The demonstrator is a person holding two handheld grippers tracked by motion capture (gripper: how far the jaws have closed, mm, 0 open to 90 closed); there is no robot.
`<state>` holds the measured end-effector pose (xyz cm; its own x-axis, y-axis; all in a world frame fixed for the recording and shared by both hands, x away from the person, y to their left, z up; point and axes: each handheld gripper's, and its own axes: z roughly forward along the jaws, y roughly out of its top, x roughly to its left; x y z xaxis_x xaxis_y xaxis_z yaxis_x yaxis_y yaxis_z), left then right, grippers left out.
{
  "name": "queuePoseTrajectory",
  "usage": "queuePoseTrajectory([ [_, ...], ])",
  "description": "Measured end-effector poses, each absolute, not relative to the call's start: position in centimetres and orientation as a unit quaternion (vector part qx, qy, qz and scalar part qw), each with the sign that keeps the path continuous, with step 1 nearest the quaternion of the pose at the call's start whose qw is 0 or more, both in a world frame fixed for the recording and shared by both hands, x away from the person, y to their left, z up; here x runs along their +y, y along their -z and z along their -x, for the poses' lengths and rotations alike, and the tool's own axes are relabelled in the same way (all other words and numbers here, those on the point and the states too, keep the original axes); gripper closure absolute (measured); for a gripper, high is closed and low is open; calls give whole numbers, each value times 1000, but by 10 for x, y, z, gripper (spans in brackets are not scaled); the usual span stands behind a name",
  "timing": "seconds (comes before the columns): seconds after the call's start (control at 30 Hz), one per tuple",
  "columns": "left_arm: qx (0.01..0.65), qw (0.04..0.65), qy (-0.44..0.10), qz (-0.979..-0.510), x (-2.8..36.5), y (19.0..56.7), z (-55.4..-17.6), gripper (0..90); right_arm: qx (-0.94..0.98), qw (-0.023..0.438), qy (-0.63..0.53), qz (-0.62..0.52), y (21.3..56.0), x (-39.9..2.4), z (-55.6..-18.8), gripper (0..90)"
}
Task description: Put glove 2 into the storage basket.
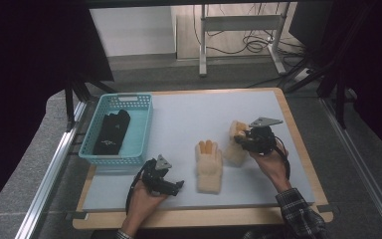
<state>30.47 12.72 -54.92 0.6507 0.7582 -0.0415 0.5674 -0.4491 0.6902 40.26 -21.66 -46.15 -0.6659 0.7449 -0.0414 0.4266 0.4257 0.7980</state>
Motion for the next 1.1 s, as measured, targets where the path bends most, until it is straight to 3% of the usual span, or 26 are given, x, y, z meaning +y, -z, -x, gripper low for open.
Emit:
queuePoseTrajectory([
  [0.47,396,348,-137,-838,127,549,-305,4,848,152,-432,-267,438,-183,-346,561],
  [0.9,394,346,-139,-840,127,549,-305,4,873,117,-408,-241,470,-136,-350,548],
  [1.1,394,347,-139,-840,127,549,-305,4,877,93,-395,-258,491,-130,-356,484],
])
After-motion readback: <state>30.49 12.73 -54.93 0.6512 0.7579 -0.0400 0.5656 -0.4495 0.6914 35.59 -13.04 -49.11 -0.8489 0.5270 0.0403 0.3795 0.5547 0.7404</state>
